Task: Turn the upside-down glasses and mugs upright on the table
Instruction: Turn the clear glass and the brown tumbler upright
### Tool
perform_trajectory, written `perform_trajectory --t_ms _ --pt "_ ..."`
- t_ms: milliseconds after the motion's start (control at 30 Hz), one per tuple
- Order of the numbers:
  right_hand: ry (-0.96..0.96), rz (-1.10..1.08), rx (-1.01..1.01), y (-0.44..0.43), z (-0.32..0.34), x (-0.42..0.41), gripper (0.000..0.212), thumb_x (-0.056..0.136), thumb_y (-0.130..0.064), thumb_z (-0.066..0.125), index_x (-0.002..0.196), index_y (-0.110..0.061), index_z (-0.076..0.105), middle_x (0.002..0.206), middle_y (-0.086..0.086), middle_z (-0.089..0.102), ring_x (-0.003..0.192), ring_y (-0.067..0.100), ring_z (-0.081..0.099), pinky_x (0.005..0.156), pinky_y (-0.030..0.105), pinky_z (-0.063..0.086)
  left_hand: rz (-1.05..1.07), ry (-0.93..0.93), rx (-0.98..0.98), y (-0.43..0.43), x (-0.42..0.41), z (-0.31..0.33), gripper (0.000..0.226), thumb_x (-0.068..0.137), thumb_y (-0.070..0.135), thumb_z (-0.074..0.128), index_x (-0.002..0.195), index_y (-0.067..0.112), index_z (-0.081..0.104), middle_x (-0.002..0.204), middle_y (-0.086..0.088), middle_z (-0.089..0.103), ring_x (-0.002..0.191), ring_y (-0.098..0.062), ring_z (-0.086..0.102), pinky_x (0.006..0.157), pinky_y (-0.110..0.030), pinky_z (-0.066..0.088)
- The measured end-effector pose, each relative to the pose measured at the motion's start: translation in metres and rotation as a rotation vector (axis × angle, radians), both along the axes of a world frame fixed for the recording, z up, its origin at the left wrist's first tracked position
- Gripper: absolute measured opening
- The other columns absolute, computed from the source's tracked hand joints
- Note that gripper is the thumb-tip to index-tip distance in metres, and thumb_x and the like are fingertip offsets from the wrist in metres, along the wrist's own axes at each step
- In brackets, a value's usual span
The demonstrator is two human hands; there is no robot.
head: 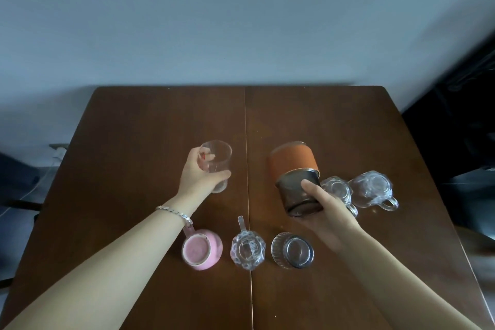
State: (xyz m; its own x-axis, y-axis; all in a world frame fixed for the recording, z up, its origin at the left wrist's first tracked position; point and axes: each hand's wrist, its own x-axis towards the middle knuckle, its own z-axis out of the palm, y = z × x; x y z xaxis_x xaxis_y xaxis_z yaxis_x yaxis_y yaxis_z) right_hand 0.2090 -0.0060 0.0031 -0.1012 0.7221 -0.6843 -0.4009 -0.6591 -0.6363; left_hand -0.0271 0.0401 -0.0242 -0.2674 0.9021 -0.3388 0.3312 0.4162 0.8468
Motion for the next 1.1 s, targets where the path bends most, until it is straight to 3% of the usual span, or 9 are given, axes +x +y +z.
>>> perform_trajectory --t_ms 100,200,367,467,567,700,900,1033,1100 --pt "0.102 0.028 -0.058 0.003 -0.006 -0.004 0.04 0.062 -0.017 0.069 0.098 0.0 0.063 0.082 0.012 0.075 0.078 0.024 0.07 0.08 0.04 0.057 -0.079 0.144 -0.009 0.002 -0.006 -0.019 0.068 0.064 0.013 0.081 0.122 0.015 0.046 0.111 0.004 0.051 0.1 -0.015 0.05 0.08 -0.02 0.043" --pt "0.047 0.124 -0.022 0.007 -0.012 -0.006 0.049 0.059 -0.007 0.08 0.104 0.001 0.061 0.085 0.012 0.074 0.075 0.02 0.073 0.069 0.03 0.062 -0.154 0.183 -0.028 -0.001 -0.013 -0.028 0.071 0.062 0.014 0.082 0.123 0.015 0.046 0.111 0.004 0.052 0.102 -0.014 0.05 0.085 -0.023 0.043" --pt "-0.303 0.282 0.137 0.015 -0.019 -0.015 0.083 0.044 -0.017 0.087 0.119 -0.003 0.053 0.107 0.016 0.068 0.094 0.027 0.067 0.079 0.033 0.055 -0.286 0.201 -0.074 -0.008 -0.022 -0.031 0.076 0.064 0.011 0.08 0.127 0.017 0.038 0.113 0.003 0.051 0.107 -0.018 0.053 0.086 -0.022 0.043" --pt "-0.506 0.342 0.212 0.019 -0.015 -0.021 0.074 0.058 -0.003 0.086 0.12 -0.017 0.048 0.106 0.002 0.065 0.093 0.014 0.063 0.07 0.02 0.05 -0.374 0.236 -0.105 -0.011 -0.023 -0.025 0.083 0.064 0.019 0.082 0.132 0.02 0.034 0.132 -0.003 0.048 0.123 -0.023 0.049 0.096 -0.027 0.043" --pt "-0.585 0.382 0.333 0.02 -0.016 -0.026 0.078 0.061 -0.001 0.084 0.122 -0.026 0.043 0.104 -0.011 0.06 0.092 0.002 0.059 0.06 0.011 0.05 -0.331 0.194 -0.023 -0.013 -0.01 0.003 0.095 0.065 0.031 0.082 0.141 0.025 0.026 0.151 -0.001 0.028 0.138 -0.021 0.031 0.111 -0.037 0.035" --pt "-0.631 0.373 0.445 0.02 -0.025 -0.032 0.082 0.06 -0.004 0.086 0.127 -0.024 0.043 0.113 -0.008 0.058 0.102 0.007 0.059 0.072 0.014 0.054 -0.431 -0.089 0.011 -0.013 0.022 0.049 0.104 0.064 0.043 0.078 0.146 0.026 0.016 0.155 0.004 0.024 0.139 -0.015 0.033 0.108 -0.03 0.033" --pt "-0.68 0.432 0.542 0.023 -0.028 -0.034 0.086 0.054 -0.009 0.087 0.126 -0.023 0.041 0.122 -0.002 0.057 0.111 0.009 0.058 0.094 0.035 0.054 -0.507 0.166 0.037 -0.005 0.046 0.052 0.099 0.063 0.034 0.081 0.144 0.022 0.025 0.149 0.003 0.035 0.133 -0.017 0.039 0.095 -0.022 0.036" --pt "-0.763 0.48 0.633 0.026 -0.026 -0.034 0.109 0.043 -0.038 0.084 0.138 -0.019 0.032 0.137 0.004 0.047 0.129 0.014 0.045 0.107 0.031 0.04 -0.548 0.183 0.092 -0.009 0.048 0.039 0.098 0.055 0.025 0.085 0.139 0.023 0.034 0.14 0.003 0.044 0.127 -0.013 0.045 0.095 -0.019 0.039" --pt "-0.796 0.486 0.64 0.027 -0.025 -0.031 0.107 0.044 -0.039 0.084 0.136 -0.021 0.035 0.135 -0.002 0.048 0.126 0.011 0.045 0.105 0.028 0.04 -0.552 0.156 0.083 -0.009 0.046 0.036 0.099 0.055 0.025 0.086 0.138 0.025 0.033 0.139 0.004 0.044 0.125 -0.01 0.045 0.096 -0.019 0.038"
